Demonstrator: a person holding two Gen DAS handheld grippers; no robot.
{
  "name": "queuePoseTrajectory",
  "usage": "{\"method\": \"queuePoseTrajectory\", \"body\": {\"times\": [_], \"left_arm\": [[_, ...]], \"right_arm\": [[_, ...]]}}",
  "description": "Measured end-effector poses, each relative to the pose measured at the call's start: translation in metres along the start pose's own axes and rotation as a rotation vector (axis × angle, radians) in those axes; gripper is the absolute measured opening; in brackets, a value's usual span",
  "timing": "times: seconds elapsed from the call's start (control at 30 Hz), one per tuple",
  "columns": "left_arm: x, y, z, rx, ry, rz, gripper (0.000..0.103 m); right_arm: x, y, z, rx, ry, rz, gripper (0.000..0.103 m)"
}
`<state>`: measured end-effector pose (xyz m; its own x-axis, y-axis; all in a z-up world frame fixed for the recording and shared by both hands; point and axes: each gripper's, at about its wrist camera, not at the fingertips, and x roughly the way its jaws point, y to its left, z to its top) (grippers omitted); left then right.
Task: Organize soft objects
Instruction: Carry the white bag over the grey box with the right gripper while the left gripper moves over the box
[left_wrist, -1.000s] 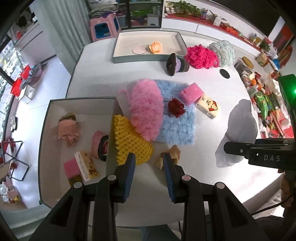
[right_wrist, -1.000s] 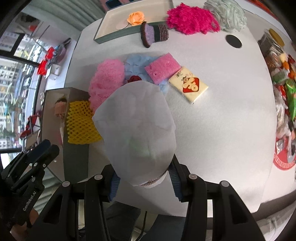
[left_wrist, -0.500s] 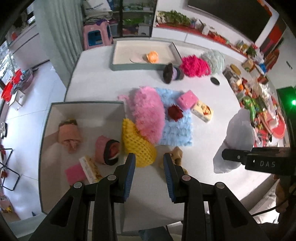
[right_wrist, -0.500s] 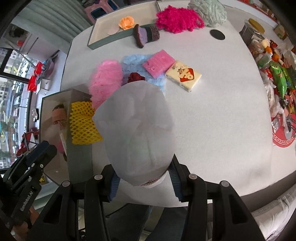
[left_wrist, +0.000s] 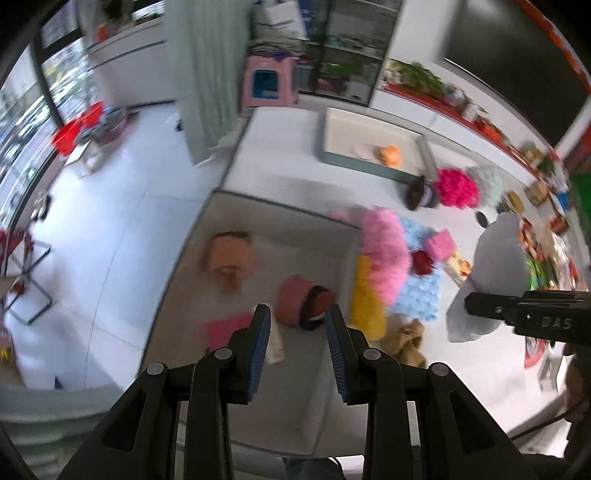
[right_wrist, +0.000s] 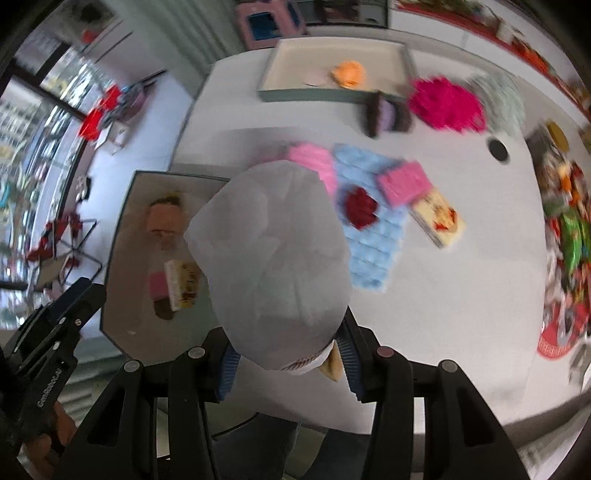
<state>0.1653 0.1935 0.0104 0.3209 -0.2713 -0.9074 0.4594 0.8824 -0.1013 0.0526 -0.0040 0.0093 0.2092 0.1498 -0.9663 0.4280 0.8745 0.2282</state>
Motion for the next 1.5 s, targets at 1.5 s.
{"method": "queuePoseTrajectory", "body": {"times": [1.5], "left_arm": [[0.037, 0.088, -0.029, -0.225, 0.063, 0.079, 0.033]], "right_arm": [[0.043, 0.135, 0.016, -0.339, 0.116, -0.023, 0.051]]}}
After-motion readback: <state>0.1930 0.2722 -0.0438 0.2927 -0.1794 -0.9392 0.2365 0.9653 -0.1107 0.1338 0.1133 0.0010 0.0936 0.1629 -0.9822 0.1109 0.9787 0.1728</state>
